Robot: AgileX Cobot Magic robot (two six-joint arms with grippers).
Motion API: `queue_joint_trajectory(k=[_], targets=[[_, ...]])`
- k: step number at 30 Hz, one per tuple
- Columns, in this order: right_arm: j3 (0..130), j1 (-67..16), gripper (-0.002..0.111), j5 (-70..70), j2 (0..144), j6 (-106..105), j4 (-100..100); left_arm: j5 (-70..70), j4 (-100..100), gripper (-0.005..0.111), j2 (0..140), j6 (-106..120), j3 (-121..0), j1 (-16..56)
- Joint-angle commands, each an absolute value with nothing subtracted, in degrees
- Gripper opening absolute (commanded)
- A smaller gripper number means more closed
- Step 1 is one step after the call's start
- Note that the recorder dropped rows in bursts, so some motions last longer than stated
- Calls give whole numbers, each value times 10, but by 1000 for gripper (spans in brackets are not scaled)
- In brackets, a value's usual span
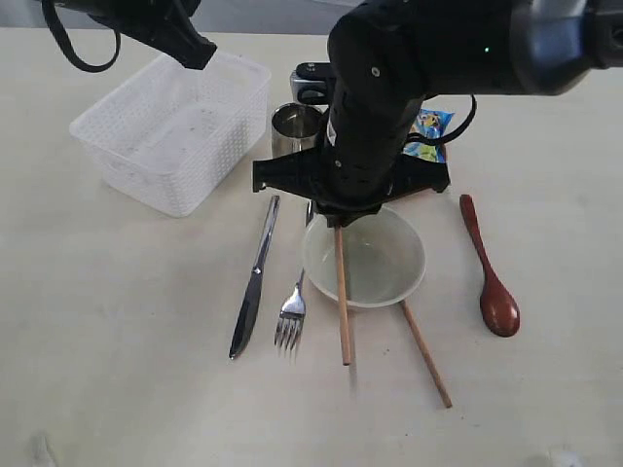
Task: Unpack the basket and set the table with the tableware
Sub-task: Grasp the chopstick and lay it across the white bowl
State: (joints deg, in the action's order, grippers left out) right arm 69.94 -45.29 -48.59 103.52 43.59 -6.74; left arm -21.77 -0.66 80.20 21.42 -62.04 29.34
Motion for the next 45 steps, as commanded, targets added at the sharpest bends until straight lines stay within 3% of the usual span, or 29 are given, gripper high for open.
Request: queue_joint_trajectory(k=[1, 39, 41, 45], targets=[[705, -454, 0, -497, 1037, 447, -67, -219, -6, 0, 799, 211, -617, 292], [705, -454, 0, -498, 1073, 498, -105, -219, -6, 0, 799, 211, -617, 292], [705, -454, 6, -498, 1073, 498, -105, -219, -6, 0, 799, 211, -617, 292], [705, -454, 31, -498, 1073, 502, -105, -219, -6, 0, 799, 211, -617, 292]])
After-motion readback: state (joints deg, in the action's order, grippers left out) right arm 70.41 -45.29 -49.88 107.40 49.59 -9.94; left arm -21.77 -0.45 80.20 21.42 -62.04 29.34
